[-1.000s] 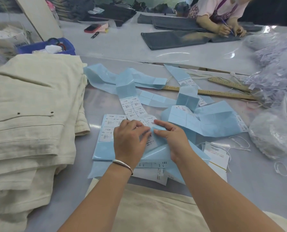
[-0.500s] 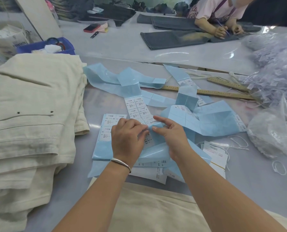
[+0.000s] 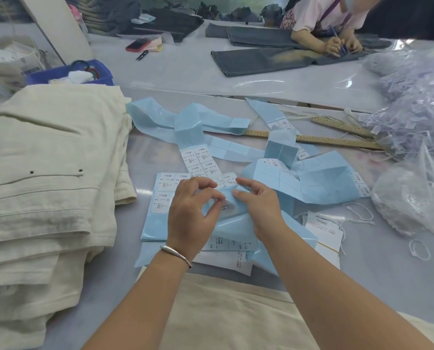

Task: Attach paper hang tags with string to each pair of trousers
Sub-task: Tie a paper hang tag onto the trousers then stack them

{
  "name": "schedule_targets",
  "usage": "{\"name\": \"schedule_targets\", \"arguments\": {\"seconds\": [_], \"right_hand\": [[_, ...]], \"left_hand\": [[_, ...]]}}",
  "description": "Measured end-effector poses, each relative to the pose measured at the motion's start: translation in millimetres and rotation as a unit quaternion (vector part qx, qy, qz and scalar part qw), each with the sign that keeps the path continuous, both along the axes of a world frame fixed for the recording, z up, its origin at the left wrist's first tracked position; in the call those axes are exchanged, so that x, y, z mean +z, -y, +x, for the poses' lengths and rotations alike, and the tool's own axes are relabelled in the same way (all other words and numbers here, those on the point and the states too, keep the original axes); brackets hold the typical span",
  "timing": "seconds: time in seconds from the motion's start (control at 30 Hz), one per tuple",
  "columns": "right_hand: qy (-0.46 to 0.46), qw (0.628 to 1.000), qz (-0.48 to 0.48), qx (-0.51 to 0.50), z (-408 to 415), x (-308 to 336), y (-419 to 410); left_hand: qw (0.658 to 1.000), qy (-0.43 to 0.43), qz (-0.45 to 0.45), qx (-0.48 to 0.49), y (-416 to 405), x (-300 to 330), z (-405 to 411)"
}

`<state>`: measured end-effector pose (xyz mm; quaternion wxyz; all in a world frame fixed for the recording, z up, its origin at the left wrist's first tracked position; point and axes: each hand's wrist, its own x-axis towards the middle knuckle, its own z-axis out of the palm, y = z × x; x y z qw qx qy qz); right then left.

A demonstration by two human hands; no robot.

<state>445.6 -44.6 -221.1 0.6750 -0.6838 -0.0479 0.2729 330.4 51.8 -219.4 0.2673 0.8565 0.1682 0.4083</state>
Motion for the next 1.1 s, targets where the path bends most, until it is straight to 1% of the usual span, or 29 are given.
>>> {"name": "schedule_targets", "arguments": {"seconds": [0.07,0.13,0.2,0.23,0.3,0.37,0.4,0.43,0.5,0.57,0.63,0.73,0.8,0.87,0.97,1.1], "right_hand": [[0.012,1.0,-0.026,-0.013,4.1,-5.0,-2.2],[0.05,0.995,-0.082,-0.02,8.5,-10.6,-5.0],[0.101,0.984,-0.144,0.003,10.8,-10.9,-6.0],[0.126,0.977,-0.17,0.031,10.7,-8.7,-5.1],[0.185,0.947,-0.243,0.103,9.8,1.3,-1.2],[0.254,0.909,-0.303,0.134,7.2,20.5,8.1],[0.279,0.902,-0.305,0.127,4.8,31.6,17.5],[0.299,0.904,-0.286,0.111,2.4,42.0,31.6],[0.333,0.918,-0.204,0.065,-5.7,58.6,73.6],[0.359,0.922,-0.141,0.022,-12.2,68.0,130.9],[0.349,0.924,-0.154,-0.011,-10.3,62.7,189.5],[0.276,0.932,-0.227,-0.065,8.2,35.7,268.5],[0.239,0.932,-0.262,-0.081,22.5,19.1,311.0],[0.223,0.93,-0.276,-0.096,33.9,7.2,344.1],[0.223,0.926,-0.285,-0.11,51.8,-4.5,375.1],[0.236,0.917,-0.311,-0.077,88.1,-14.5,392.1]], "left_hand": [[0.997,0.013,-0.077,0.005,2.2,7.5,-9.9],[0.987,0.044,-0.15,0.021,3.7,16.5,-23.8],[0.972,0.08,-0.216,0.038,3.4,26.9,-37.8],[0.962,0.093,-0.252,0.042,3.4,32.1,-44.1],[0.937,0.109,-0.329,0.033,5.4,42.5,-53.3],[0.919,0.115,-0.378,0.002,12.6,54.3,-59.8],[0.912,0.114,-0.393,-0.016,18.4,60.5,-62.3],[0.905,0.113,-0.409,-0.032,25.6,66.1,-63.8],[0.885,0.104,-0.45,-0.06,41.3,73.3,-64.5],[0.859,0.082,-0.494,-0.103,64.6,77.1,-58.5],[0.847,0.039,-0.511,-0.142,97.8,75.6,-45.6],[0.849,-0.038,-0.49,-0.193,165.3,66.8,-17.3],[0.849,-0.07,-0.48,-0.209,211.4,58.9,3.9],[0.85,-0.08,-0.479,-0.205,248.6,51.9,23.6],[0.849,-0.088,-0.487,-0.184,282.7,47.2,46.6],[0.856,-0.092,-0.489,-0.141,309.1,40.8,62.0]]}}
